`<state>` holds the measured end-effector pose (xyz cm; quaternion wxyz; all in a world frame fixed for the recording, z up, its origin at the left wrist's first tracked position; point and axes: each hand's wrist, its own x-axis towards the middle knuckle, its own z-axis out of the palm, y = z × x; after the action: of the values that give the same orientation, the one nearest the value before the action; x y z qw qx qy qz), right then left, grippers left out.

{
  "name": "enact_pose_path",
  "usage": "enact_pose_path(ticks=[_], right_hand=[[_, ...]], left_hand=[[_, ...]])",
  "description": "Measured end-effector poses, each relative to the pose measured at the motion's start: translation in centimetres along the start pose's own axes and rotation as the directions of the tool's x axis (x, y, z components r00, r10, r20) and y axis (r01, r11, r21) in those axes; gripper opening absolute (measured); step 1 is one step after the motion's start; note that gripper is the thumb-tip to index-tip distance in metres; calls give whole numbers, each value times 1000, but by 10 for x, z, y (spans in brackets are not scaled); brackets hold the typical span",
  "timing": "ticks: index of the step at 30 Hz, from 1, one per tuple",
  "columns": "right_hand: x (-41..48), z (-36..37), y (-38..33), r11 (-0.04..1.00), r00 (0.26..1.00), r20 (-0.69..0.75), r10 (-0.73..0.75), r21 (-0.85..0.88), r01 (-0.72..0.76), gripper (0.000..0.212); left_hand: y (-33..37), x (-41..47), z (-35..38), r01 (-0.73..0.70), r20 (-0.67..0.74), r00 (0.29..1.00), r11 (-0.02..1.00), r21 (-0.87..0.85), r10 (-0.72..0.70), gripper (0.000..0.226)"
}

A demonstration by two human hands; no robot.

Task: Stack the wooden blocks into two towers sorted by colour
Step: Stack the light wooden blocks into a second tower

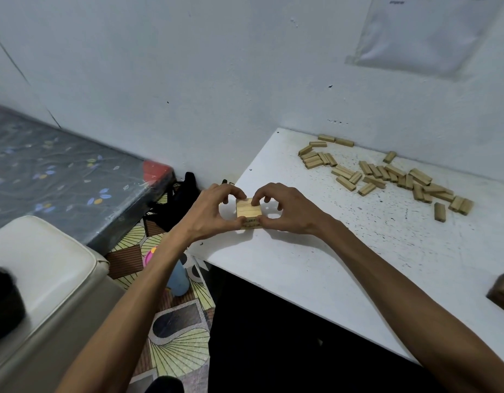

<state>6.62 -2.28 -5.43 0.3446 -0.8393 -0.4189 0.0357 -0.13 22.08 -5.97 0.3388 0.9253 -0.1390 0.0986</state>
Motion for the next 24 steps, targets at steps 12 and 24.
enact_pose_path(ticks=[12, 24], right_hand=[[1, -5, -3, 990, 990, 48, 130, -58, -127, 74], [11, -6, -3, 982, 972, 151, 181, -78, -171, 66]], left_hand=[[0, -12, -11, 147, 47, 989, 986, -83, -143, 77], [4, 0, -12, 167, 199, 965, 985, 42, -172, 95]])
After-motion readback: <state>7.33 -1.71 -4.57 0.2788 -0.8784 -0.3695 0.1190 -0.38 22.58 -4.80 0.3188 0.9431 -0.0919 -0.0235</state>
